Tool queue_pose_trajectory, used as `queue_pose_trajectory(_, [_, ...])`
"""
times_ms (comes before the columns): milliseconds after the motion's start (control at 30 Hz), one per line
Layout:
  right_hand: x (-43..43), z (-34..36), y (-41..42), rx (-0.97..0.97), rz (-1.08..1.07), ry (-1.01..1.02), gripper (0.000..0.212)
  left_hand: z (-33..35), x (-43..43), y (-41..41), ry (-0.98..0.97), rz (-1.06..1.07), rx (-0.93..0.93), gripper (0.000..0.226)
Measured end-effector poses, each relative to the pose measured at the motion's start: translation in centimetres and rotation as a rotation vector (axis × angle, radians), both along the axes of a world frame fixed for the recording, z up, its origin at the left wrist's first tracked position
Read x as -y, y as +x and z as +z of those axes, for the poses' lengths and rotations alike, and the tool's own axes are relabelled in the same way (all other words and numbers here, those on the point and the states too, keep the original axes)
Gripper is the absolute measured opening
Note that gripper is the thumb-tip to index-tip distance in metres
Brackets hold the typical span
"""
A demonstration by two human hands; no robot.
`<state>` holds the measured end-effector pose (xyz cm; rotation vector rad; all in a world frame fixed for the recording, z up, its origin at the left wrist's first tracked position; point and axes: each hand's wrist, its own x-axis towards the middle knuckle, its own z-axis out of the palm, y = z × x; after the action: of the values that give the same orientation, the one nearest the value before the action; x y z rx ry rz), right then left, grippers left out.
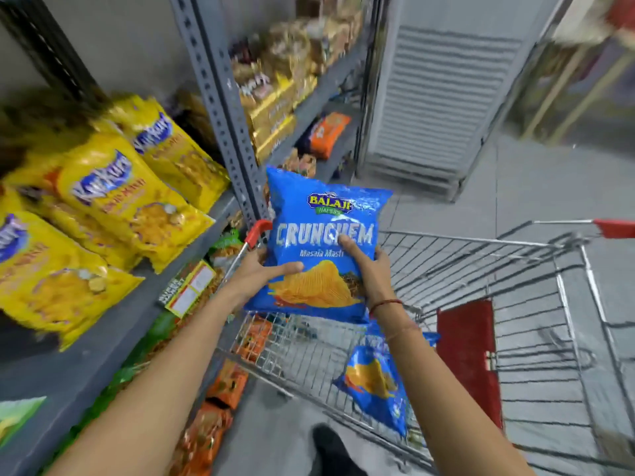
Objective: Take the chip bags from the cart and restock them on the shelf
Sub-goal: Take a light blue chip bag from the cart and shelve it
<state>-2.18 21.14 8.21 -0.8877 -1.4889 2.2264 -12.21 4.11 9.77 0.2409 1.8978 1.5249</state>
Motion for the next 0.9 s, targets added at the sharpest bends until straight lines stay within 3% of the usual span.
queue_pose_trajectory(200, [0.8, 12.0, 0.2, -0.278, 0.068, 0.117, 0.020, 11.2, 1.7, 1.6, 0.159, 0.139, -0.273, 0.032])
queue_pose_trajectory(333, [2.5, 19.8, 0.0, -0.441, 0.131, 0.228, 0.021, 18.6, 3.9, 2.0, 0.204, 0.190, -0.444, 0.053])
queue_pose_trajectory(433, [4.9, 26.0, -0.7, -0.574, 0.173, 0.279, 0.031, 25.1, 6.8, 3.1, 0.247, 0.254, -0.598, 0.034])
queue_pose_trajectory(500, [6.7, 29.7, -1.4, -0.659, 0.225, 0.293, 0.029, 28.9, 8.9, 4.1, 0.267, 0.306, -0.704, 0.038])
queue_pose_trajectory(600, [9.8, 34.3, -3.0, -0.758, 0.300, 0.295, 0.009, 33.3, 12.5, 5.2, 0.254, 0.424, -0.858, 0.046])
queue_pose_trajectory(667, [12.3, 36.8, -4.2, -0.818, 0.348, 0.320, 0.006, 35.5, 14.9, 5.4, 0.195, 0.529, -0.964, 0.062])
queue_pose_trajectory(800, [16.9, 39.7, -7.3, -0.873, 0.428, 0.360, 0.029, 37.9, 19.6, 5.4, 0.121, 0.674, -1.030, 0.079])
queue_pose_trajectory(900, [20.3, 40.8, -10.0, -0.830, 0.494, 0.453, 0.076, 38.7, 22.7, 4.9, 0.075, 0.765, -1.002, 0.082])
